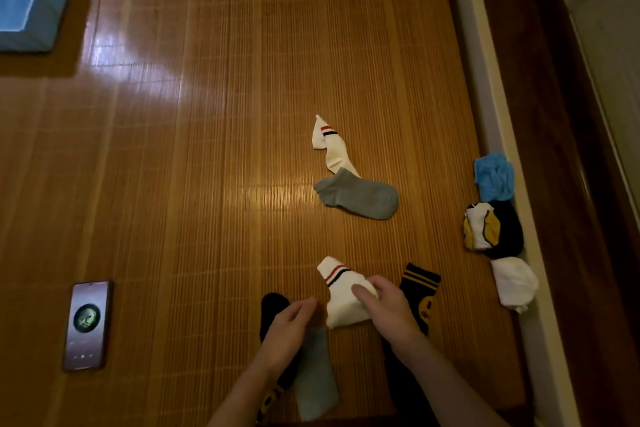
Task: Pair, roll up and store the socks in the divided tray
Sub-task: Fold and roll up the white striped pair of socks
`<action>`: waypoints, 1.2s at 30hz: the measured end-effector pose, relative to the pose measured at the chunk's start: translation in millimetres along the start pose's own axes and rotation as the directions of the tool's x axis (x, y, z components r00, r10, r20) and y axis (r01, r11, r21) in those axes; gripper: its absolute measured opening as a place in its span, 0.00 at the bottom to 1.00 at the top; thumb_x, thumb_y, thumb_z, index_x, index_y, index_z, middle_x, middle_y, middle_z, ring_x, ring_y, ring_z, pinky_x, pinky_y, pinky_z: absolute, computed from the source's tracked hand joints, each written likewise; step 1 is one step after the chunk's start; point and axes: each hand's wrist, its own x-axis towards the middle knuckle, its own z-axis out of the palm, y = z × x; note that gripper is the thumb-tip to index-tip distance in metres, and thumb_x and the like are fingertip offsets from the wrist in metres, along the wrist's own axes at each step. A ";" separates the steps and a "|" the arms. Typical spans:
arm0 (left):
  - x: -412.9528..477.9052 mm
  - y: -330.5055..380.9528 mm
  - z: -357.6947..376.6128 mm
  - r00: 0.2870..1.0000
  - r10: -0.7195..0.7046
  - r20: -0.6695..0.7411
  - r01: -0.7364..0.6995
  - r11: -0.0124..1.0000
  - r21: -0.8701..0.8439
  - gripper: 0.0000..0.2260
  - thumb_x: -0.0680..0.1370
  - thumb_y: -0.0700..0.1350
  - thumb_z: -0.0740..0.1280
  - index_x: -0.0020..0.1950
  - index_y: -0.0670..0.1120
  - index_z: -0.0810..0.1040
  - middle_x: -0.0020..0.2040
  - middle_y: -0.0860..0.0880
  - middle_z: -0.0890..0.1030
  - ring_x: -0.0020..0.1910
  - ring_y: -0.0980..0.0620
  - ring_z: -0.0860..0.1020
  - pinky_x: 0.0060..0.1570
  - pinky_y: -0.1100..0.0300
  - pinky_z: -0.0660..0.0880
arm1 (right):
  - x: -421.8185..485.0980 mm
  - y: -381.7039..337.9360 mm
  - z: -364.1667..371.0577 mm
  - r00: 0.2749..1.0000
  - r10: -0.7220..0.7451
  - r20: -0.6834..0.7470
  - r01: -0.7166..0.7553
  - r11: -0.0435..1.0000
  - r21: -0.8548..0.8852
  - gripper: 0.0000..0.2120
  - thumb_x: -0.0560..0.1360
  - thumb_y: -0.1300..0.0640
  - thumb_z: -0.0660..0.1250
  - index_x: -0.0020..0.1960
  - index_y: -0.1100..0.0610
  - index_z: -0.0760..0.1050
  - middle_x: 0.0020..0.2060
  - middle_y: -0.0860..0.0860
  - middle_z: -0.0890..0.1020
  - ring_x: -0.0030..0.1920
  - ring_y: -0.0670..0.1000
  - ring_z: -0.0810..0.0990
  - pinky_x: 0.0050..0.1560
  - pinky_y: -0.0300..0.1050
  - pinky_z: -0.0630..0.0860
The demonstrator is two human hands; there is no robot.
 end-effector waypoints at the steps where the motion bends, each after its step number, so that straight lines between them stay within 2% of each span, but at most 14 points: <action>1: -1.7 5.8 2.9 0.998 -0.034 0.054 0.039 0.994 -0.101 0.17 0.85 0.57 0.58 0.65 0.51 0.80 0.59 0.50 0.85 0.59 0.50 0.82 0.64 0.50 0.76 | -3.3 -5.0 1.6 0.999 -0.033 0.021 0.033 0.999 0.024 0.04 0.78 0.50 0.70 0.50 0.49 0.78 0.45 0.45 0.84 0.42 0.41 0.83 0.32 0.31 0.75; 4: -3.7 21.0 9.1 0.985 -0.048 0.168 0.105 0.931 -0.350 0.18 0.85 0.56 0.57 0.65 0.49 0.80 0.59 0.48 0.86 0.59 0.49 0.84 0.62 0.51 0.77 | -10.3 -15.0 5.7 0.994 -0.074 0.074 0.069 0.995 0.076 0.05 0.79 0.49 0.68 0.52 0.49 0.78 0.47 0.46 0.84 0.45 0.43 0.84 0.36 0.33 0.76; 5: -3.8 24.4 10.0 0.987 -0.036 0.159 0.093 0.925 -0.368 0.17 0.84 0.55 0.60 0.65 0.48 0.80 0.59 0.47 0.86 0.59 0.49 0.84 0.62 0.50 0.78 | -11.6 -16.8 6.0 0.993 -0.086 0.083 0.079 0.994 0.079 0.05 0.79 0.49 0.68 0.52 0.49 0.78 0.47 0.47 0.84 0.46 0.44 0.84 0.37 0.35 0.76; 8: -2.8 29.4 11.4 0.996 0.017 0.087 0.014 0.941 -0.338 0.18 0.77 0.55 0.69 0.63 0.47 0.82 0.56 0.46 0.86 0.54 0.48 0.85 0.50 0.55 0.82 | -13.4 -19.2 1.1 0.990 -0.116 0.077 0.107 0.988 0.113 0.05 0.80 0.49 0.67 0.52 0.49 0.76 0.46 0.47 0.84 0.44 0.45 0.84 0.36 0.37 0.79; 10: 0.6 29.7 10.7 0.998 0.029 0.056 -0.007 0.931 -0.365 0.19 0.75 0.54 0.72 0.62 0.47 0.82 0.58 0.45 0.85 0.55 0.45 0.85 0.52 0.49 0.83 | -13.7 -18.4 -4.8 0.986 -0.147 0.083 0.139 0.985 0.098 0.04 0.80 0.48 0.67 0.52 0.48 0.75 0.48 0.47 0.83 0.45 0.44 0.84 0.37 0.37 0.80; 13: 7.3 33.8 8.2 0.997 -0.006 0.072 0.039 0.882 -0.470 0.19 0.75 0.51 0.73 0.63 0.44 0.82 0.58 0.41 0.85 0.58 0.40 0.84 0.58 0.40 0.81 | -13.7 -15.9 -11.1 0.975 -0.171 0.142 0.166 0.985 0.048 0.06 0.80 0.47 0.67 0.53 0.47 0.75 0.49 0.47 0.83 0.47 0.42 0.83 0.40 0.37 0.80; 17: 10.5 48.9 12.6 0.992 -0.023 0.126 0.085 0.855 -0.512 0.20 0.74 0.48 0.74 0.64 0.44 0.80 0.56 0.41 0.86 0.57 0.39 0.84 0.55 0.40 0.82 | -15.1 -19.0 -16.2 0.968 -0.159 0.192 0.156 0.987 0.035 0.09 0.80 0.45 0.67 0.52 0.50 0.76 0.46 0.49 0.83 0.45 0.40 0.82 0.41 0.36 0.78; 19: 11.9 58.9 16.0 0.993 0.012 0.114 0.052 0.843 -0.536 0.20 0.74 0.45 0.74 0.66 0.45 0.79 0.56 0.41 0.86 0.56 0.40 0.85 0.54 0.40 0.82 | -16.3 -25.2 -16.6 0.970 -0.152 0.192 0.138 0.987 0.083 0.09 0.78 0.46 0.69 0.53 0.50 0.76 0.46 0.48 0.84 0.45 0.40 0.83 0.40 0.35 0.79; 22: 17.4 75.5 19.0 0.997 0.073 0.024 -0.041 0.771 -0.635 0.22 0.73 0.40 0.73 0.66 0.46 0.78 0.57 0.40 0.86 0.55 0.40 0.85 0.51 0.41 0.83 | -17.0 -35.1 -18.5 0.964 -0.129 0.231 0.090 0.981 0.174 0.16 0.73 0.48 0.76 0.57 0.47 0.77 0.47 0.41 0.86 0.48 0.39 0.84 0.42 0.34 0.79; 25: 21.9 95.9 18.6 0.994 0.103 -0.034 -0.097 0.698 -0.709 0.21 0.74 0.40 0.72 0.68 0.45 0.78 0.58 0.39 0.85 0.54 0.41 0.86 0.46 0.46 0.83 | -10.7 -38.8 -27.1 0.945 -0.091 0.313 0.068 0.994 0.083 0.17 0.74 0.54 0.76 0.62 0.46 0.78 0.50 0.39 0.86 0.52 0.39 0.84 0.50 0.34 0.79; 29: 27.5 118.3 15.3 0.990 0.114 -0.083 -0.138 0.680 -0.720 0.14 0.80 0.44 0.69 0.65 0.43 0.79 0.55 0.41 0.87 0.48 0.47 0.87 0.40 0.54 0.84 | 3.8 -42.7 -51.6 0.952 -0.019 0.306 0.018 1.000 0.005 0.04 0.76 0.52 0.74 0.51 0.47 0.83 0.43 0.40 0.87 0.46 0.38 0.85 0.44 0.32 0.78; 32: 29.8 131.6 18.8 0.982 0.177 -0.061 -0.175 0.755 -0.632 0.15 0.79 0.44 0.69 0.65 0.42 0.80 0.56 0.40 0.86 0.52 0.44 0.86 0.43 0.53 0.84 | 12.2 -55.0 -61.6 0.943 -0.022 0.332 -0.041 0.982 0.182 0.10 0.74 0.54 0.76 0.55 0.51 0.83 0.47 0.44 0.88 0.48 0.42 0.86 0.44 0.35 0.80; 35: 30.8 141.3 29.8 0.970 0.242 0.008 -0.210 0.857 -0.471 0.18 0.76 0.45 0.71 0.65 0.41 0.80 0.57 0.40 0.86 0.56 0.41 0.85 0.54 0.45 0.83 | 24.1 -74.3 -66.4 0.974 -0.127 0.190 0.040 0.914 0.404 0.17 0.70 0.54 0.77 0.58 0.51 0.80 0.49 0.46 0.87 0.50 0.42 0.85 0.44 0.35 0.80; 36: 32.0 143.5 34.6 0.965 0.261 0.022 -0.230 0.885 -0.404 0.18 0.76 0.46 0.71 0.64 0.42 0.81 0.57 0.41 0.86 0.57 0.41 0.84 0.58 0.42 0.81 | 27.7 -81.4 -68.0 0.969 -0.162 0.186 0.064 0.895 0.442 0.17 0.69 0.52 0.76 0.57 0.52 0.81 0.49 0.47 0.88 0.50 0.44 0.86 0.44 0.35 0.80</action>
